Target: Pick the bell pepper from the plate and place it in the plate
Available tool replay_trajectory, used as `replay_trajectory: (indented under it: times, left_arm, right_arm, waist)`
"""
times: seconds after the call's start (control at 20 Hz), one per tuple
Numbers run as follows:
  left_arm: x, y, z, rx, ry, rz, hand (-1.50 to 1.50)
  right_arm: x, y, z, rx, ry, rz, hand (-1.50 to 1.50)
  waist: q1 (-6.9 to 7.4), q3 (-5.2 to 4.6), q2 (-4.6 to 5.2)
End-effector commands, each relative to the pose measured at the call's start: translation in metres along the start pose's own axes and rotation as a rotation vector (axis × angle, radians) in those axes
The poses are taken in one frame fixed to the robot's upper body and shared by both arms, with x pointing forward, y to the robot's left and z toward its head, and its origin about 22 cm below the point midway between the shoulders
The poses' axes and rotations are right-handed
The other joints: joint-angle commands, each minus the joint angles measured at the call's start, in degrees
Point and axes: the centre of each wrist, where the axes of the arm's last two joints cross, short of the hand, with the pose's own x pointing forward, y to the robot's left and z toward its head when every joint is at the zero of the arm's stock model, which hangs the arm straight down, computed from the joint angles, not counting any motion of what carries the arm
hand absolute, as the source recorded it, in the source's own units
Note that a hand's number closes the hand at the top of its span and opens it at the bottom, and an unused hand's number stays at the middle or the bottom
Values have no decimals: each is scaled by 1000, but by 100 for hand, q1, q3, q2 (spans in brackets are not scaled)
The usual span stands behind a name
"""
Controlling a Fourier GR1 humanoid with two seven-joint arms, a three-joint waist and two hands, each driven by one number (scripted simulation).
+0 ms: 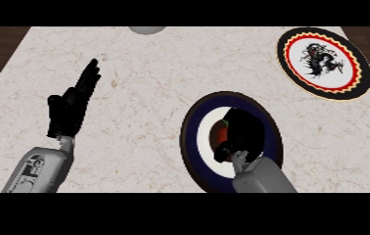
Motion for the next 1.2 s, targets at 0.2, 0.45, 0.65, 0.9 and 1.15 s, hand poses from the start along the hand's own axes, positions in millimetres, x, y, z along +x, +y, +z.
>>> replay_trajectory:
  times: [0.2, 0.45, 0.65, 0.9, 1.15]
  left_arm:
    - [-11, 11, -1, 21, 13, -2, 0]
    - [-7, 11, -3, 48, 14, 7, 0]
    - [-7, 11, 0, 44, 4, 4, 0]
    - [-2, 15, -4, 38, -6, 11, 0]
    - [0, 7, -2, 20, -15, 17, 0]
  right_arm:
    - [-110, -58, -54, -68, -57, 74, 150]
    - [-173, -113, -87, -103, -100, 146, 150]
    - [-209, -179, -93, -248, -237, 96, 150]
    - [-244, -244, -91, -451, -460, -50, 150]
    - [-288, -287, -88, -515, -676, -143, 150]
  waist:
    - [-183, 10, 5]
    - [-340, 75, 118]
    - [-296, 93, 50]
    - [-262, 102, 68]
    - [-60, 87, 82]
